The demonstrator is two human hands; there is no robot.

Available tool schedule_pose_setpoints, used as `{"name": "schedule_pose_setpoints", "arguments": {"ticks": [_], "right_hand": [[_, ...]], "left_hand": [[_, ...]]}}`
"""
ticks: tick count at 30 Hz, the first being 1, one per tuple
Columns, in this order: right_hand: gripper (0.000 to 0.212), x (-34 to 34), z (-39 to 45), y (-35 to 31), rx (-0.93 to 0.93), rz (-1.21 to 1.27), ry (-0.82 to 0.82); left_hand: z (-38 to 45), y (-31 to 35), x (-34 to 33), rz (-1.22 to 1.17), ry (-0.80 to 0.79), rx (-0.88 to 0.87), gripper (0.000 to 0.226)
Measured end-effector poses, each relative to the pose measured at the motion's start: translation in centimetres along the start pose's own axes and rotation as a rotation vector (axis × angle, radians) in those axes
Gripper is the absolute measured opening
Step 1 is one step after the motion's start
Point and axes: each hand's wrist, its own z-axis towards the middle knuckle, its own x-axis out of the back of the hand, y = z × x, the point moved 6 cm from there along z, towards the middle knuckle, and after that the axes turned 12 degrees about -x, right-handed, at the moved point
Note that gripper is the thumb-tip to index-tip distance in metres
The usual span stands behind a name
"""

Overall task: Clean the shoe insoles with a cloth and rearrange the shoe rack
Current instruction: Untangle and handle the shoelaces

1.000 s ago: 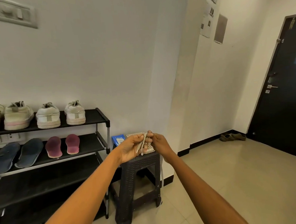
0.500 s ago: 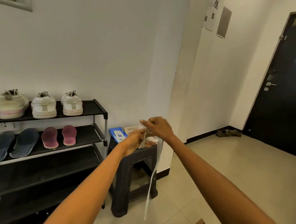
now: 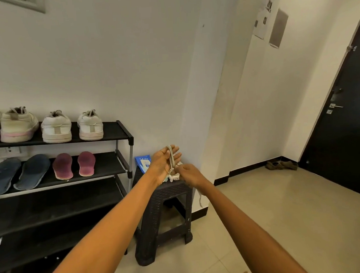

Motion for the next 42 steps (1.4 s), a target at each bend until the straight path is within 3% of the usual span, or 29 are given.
{"name": "schedule_pose_setpoints", "arguments": {"ticks": [2,5,9,12,14,18,22,26,29,34,39,42], "right_hand": [[0.033,0.8,-0.3,-0.3,0.046,-0.071,-0.027],[0.048,3.1,-0.4,-1.2,0.124,-0.190,0.061],[0.059,6.2,0.3,-2.3,0.148,-0.226,0.315],[0.059,7.0,0.9,-1.6,0.099,-0.172,0.394],[0.059,6.7,1.2,-0.3,0.041,-0.058,0.369],[0.045,3.7,1.3,2.8,-0.056,0.116,0.232],[0.037,1.1,1.2,3.3,0.006,0.009,0.096],[0.032,1.8,0.2,2.1,0.113,-0.168,-0.049],[0.019,4.0,-0.1,1.4,0.176,-0.231,-0.052],[0.012,5.8,0.3,0.3,0.260,-0.157,-0.004],[0.013,5.4,1.2,2.0,0.228,0.064,0.084],[0.017,4.1,1.6,3.6,0.155,0.348,0.092]], "left_hand": [[0.0,-0.2,0.2,0.209,-0.055,-0.019,0.036],[-0.8,-0.4,-0.5,0.579,-0.280,-0.009,0.036],[-2.8,-1.6,-2.1,0.491,-0.504,0.226,0.031],[-4.3,-1.5,-3.3,0.309,-0.625,0.366,0.035],[-4.5,-0.9,-4.0,0.132,-0.578,0.367,0.035],[-2.3,-0.4,-3.6,-0.251,-0.283,0.197,0.037],[-0.3,-2.3,-1.8,-0.118,-0.040,0.082,0.033],[-0.4,-3.1,-1.3,0.350,-0.117,0.064,0.029],[-1.4,-3.0,-1.4,0.660,-0.249,0.097,0.029],[-2.1,-4.5,-2.0,0.638,-0.467,0.218,0.046],[-1.9,-4.9,-2.0,0.639,-0.454,0.288,0.059],[-1.8,-5.5,-1.5,0.442,-0.348,0.331,0.059]]}}
